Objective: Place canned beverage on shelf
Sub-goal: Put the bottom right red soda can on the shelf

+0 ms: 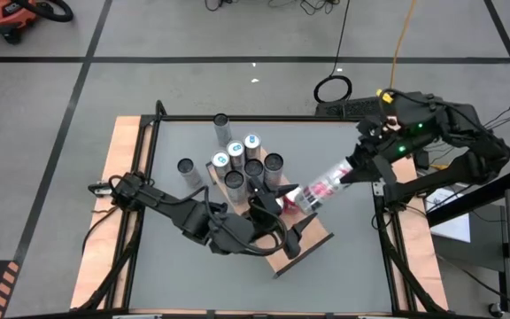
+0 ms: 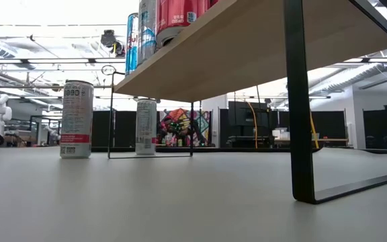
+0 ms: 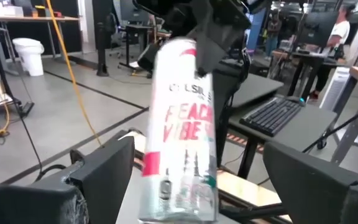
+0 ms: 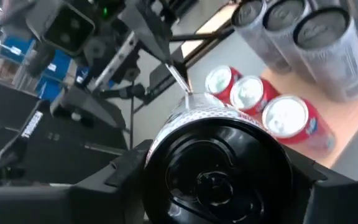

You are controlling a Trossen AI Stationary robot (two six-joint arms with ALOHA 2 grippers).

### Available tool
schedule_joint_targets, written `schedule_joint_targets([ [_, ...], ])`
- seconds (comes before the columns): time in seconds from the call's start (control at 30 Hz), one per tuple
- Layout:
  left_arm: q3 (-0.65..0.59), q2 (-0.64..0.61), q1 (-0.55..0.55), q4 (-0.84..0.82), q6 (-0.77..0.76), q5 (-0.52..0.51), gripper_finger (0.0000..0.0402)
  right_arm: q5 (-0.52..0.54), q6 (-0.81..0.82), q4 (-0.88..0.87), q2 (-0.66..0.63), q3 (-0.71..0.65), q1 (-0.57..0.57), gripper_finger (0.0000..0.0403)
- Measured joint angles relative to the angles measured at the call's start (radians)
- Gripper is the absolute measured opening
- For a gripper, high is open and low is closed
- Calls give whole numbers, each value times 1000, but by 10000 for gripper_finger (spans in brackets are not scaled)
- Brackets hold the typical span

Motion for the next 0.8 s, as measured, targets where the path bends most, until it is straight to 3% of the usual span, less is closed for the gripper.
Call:
schedule_joint_targets([
  [0.2,0,0,5,-58,-6,-9,359,26,21,86,6,0,0,225],
  [0.4,-1,-2,11,-112,-23,-107,359,22,38,127,14,0,0,225],
  [0.8,-1,-2,16,-126,-26,-91,359,21,58,178,19,0,0,225],
])
